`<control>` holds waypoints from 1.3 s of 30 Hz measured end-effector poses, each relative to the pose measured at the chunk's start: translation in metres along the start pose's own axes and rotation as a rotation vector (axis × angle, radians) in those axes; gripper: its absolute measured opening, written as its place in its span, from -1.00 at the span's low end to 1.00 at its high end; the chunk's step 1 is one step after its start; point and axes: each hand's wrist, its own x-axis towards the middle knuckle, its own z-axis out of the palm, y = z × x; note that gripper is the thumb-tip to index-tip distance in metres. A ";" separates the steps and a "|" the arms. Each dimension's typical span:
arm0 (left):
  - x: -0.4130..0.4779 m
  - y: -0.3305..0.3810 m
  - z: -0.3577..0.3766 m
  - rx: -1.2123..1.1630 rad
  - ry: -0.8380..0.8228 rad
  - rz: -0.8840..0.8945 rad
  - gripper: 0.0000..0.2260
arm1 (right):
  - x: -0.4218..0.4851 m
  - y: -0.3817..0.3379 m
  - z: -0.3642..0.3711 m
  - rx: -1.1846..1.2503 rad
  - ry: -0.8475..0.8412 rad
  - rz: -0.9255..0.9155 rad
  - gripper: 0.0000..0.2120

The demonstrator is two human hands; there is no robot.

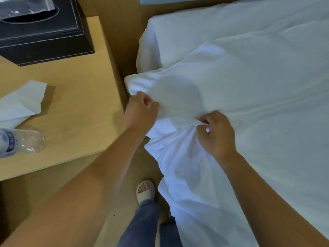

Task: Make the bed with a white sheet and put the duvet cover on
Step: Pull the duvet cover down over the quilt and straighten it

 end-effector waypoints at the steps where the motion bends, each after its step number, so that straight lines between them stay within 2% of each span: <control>1: 0.012 0.004 -0.001 0.024 -0.009 0.056 -0.87 | 0.004 -0.003 -0.004 0.045 0.041 -0.019 -0.78; 4: 0.046 0.016 0.001 0.405 -0.230 0.202 -0.36 | 0.023 -0.007 -0.015 0.100 0.088 -0.081 -0.70; 6: 0.064 0.025 0.003 0.538 -0.374 0.233 -0.12 | 0.041 -0.005 -0.022 0.079 0.090 -0.084 -0.58; 8: 0.079 0.030 0.004 0.580 -0.484 0.185 0.06 | 0.062 -0.002 -0.026 -0.023 0.045 -0.091 -0.44; 10: 0.088 0.033 0.006 0.634 -0.559 0.149 0.14 | 0.086 0.005 -0.026 -0.201 -0.063 -0.116 -0.26; 12: 0.090 0.038 0.011 0.635 -0.621 0.116 0.10 | 0.111 0.010 -0.025 -0.380 -0.182 -0.129 -0.07; 13: 0.089 0.041 0.013 0.593 -0.648 0.093 0.01 | 0.122 0.011 -0.024 -0.438 -0.232 -0.136 -0.01; 16: 0.085 0.053 0.015 0.426 -0.712 0.087 -0.51 | 0.147 0.015 -0.017 -0.559 -0.337 -0.154 -0.02; 17: 0.081 0.062 0.013 0.439 -0.735 0.138 -0.62 | 0.152 0.017 -0.016 -0.578 -0.360 -0.150 -0.13; 18: 0.080 0.072 0.009 0.478 -0.743 0.217 -0.69 | 0.157 0.018 -0.015 -0.559 -0.333 -0.149 -0.33; 20: 0.083 0.098 -0.006 0.533 -0.726 0.378 -0.79 | 0.162 0.016 -0.018 -0.441 -0.171 -0.115 -0.71; 22: 0.096 0.126 -0.026 0.538 -0.736 0.489 -0.80 | 0.162 0.006 -0.024 -0.284 0.009 0.003 -0.83; 24: 0.110 0.152 -0.052 0.508 -0.768 0.565 -0.82 | 0.163 -0.014 -0.035 -0.053 0.228 0.100 -0.80; 26: 0.126 0.170 -0.083 0.411 -0.766 0.581 -0.85 | 0.175 -0.048 -0.056 0.145 0.422 0.111 -0.70; 30: 0.196 0.178 -0.139 0.252 -0.577 0.464 -0.65 | 0.241 -0.119 -0.096 0.266 0.592 0.085 -0.56; 32: 0.243 0.159 -0.150 0.274 -0.588 0.357 -0.42 | 0.274 -0.142 -0.092 0.289 0.649 0.044 -0.56; 33: 0.264 0.146 -0.149 0.325 -0.552 0.376 -0.42 | 0.287 -0.147 -0.081 0.279 0.640 0.035 -0.57; 35: 0.275 0.137 -0.125 0.487 -0.386 0.407 -0.62 | 0.300 -0.138 -0.048 0.143 0.513 0.045 -0.62; 37: 0.268 0.122 -0.090 0.782 -0.333 0.462 -0.74 | 0.295 -0.113 -0.004 -0.055 0.188 0.049 -0.62; 39: 0.251 0.100 -0.046 1.016 -0.391 0.383 -0.68 | 0.277 -0.088 0.032 -0.108 -0.053 -0.017 -0.50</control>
